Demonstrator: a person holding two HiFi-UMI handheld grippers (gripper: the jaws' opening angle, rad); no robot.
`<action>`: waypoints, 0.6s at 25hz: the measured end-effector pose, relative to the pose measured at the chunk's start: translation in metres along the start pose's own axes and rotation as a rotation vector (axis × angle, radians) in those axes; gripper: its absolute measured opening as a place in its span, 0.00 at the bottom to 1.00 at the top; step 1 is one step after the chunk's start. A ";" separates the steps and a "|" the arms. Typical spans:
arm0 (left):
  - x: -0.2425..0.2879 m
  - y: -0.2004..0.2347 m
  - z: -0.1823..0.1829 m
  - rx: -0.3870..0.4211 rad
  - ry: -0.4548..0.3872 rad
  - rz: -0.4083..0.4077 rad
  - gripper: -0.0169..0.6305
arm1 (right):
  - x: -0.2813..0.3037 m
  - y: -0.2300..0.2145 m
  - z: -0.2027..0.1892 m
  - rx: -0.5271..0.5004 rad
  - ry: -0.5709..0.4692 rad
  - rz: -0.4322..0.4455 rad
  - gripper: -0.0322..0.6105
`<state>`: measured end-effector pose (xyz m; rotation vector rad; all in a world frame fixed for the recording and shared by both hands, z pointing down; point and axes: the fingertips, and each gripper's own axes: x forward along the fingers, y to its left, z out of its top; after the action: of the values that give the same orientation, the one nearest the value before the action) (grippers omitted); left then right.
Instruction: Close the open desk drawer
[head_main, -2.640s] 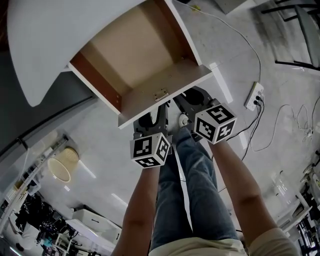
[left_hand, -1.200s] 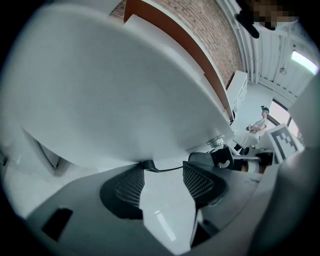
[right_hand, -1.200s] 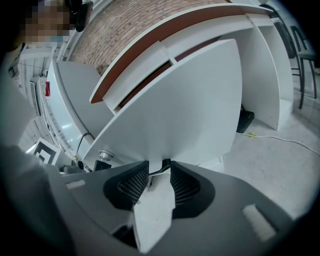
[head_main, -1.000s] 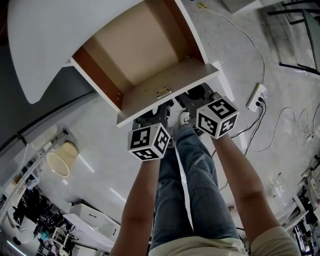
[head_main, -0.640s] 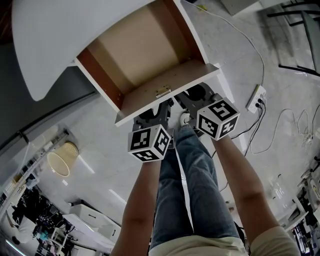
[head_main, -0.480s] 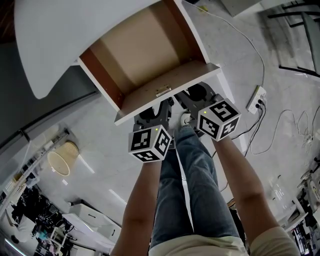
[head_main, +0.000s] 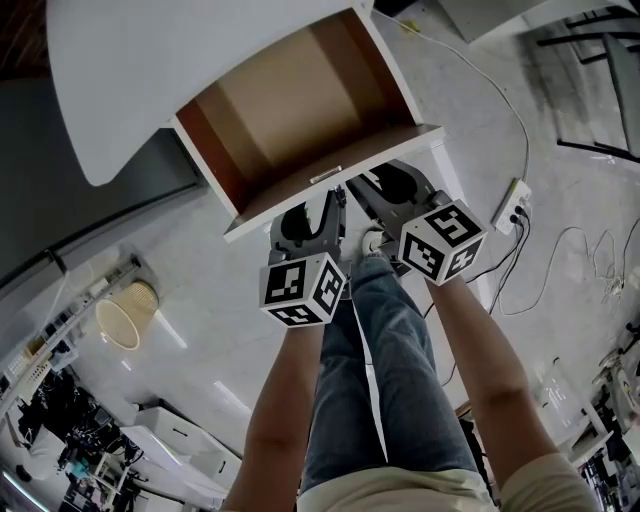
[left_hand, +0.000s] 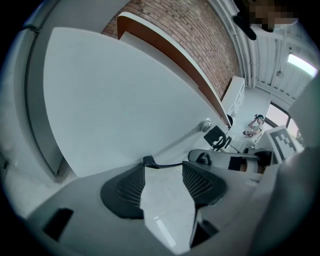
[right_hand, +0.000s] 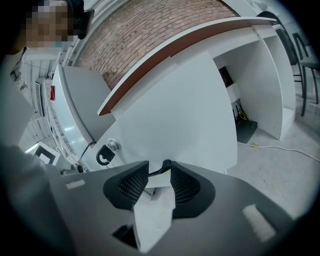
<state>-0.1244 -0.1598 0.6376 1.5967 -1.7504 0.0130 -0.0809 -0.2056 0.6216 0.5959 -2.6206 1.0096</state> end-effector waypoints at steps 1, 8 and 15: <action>-0.001 -0.001 0.002 0.004 -0.003 0.000 0.39 | 0.000 0.001 0.002 0.000 -0.004 0.002 0.27; -0.005 -0.005 0.012 0.019 -0.025 0.005 0.37 | -0.002 0.007 0.014 0.005 -0.025 0.018 0.27; -0.006 -0.008 0.020 0.022 -0.035 0.000 0.36 | -0.002 0.010 0.022 0.012 -0.041 0.024 0.27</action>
<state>-0.1285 -0.1659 0.6165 1.6221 -1.7822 0.0050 -0.0857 -0.2137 0.5990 0.5952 -2.6655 1.0322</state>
